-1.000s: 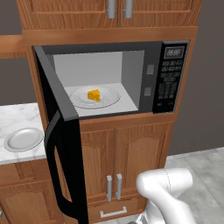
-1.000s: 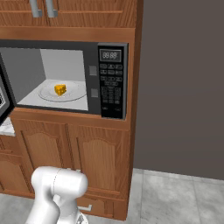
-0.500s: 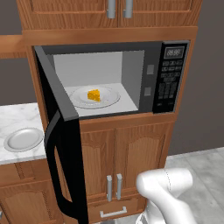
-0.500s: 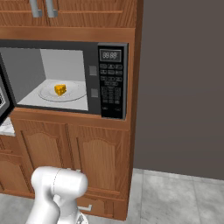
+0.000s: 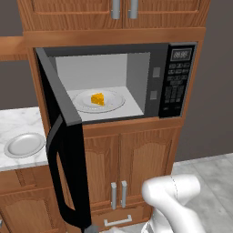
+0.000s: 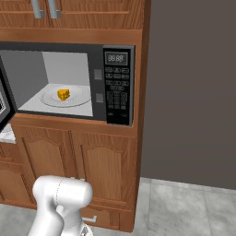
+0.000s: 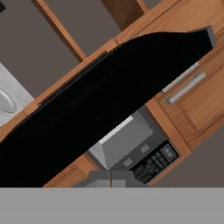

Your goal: Pick the cheese from the counter and place it in the microwave. Then turn on the microwave.

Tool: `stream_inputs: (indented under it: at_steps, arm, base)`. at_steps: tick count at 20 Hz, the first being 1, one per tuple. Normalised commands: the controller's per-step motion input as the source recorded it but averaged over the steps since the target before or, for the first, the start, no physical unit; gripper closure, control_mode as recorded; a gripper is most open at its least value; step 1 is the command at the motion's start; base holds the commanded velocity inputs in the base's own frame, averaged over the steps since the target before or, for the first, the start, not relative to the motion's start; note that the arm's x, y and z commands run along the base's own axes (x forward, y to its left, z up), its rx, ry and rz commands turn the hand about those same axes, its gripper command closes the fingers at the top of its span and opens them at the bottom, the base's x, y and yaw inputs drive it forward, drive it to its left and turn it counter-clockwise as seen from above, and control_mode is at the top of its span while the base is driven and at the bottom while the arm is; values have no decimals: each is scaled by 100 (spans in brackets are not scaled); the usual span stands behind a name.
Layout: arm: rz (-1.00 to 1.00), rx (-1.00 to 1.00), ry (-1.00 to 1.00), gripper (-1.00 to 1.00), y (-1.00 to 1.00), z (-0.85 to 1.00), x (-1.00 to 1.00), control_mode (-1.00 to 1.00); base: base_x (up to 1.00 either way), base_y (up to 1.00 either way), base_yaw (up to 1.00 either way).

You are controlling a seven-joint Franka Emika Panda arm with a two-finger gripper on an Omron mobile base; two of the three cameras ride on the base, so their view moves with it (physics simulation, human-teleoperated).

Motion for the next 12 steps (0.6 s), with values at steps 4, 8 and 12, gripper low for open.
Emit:
stream_inputs:
  at_steps: [4, 8, 12]
  arm:
    - [0, 0, 0, 100, 24, -29, 29, -100]
    - [0, 0, 0, 100, 24, -30, 29, -100]
    - [0, 0, 0, 100, 27, -29, 29, -100]
  base:
    - [0, 0, 0]
    - [0, 0, 0]
    - [0, 0, 0]
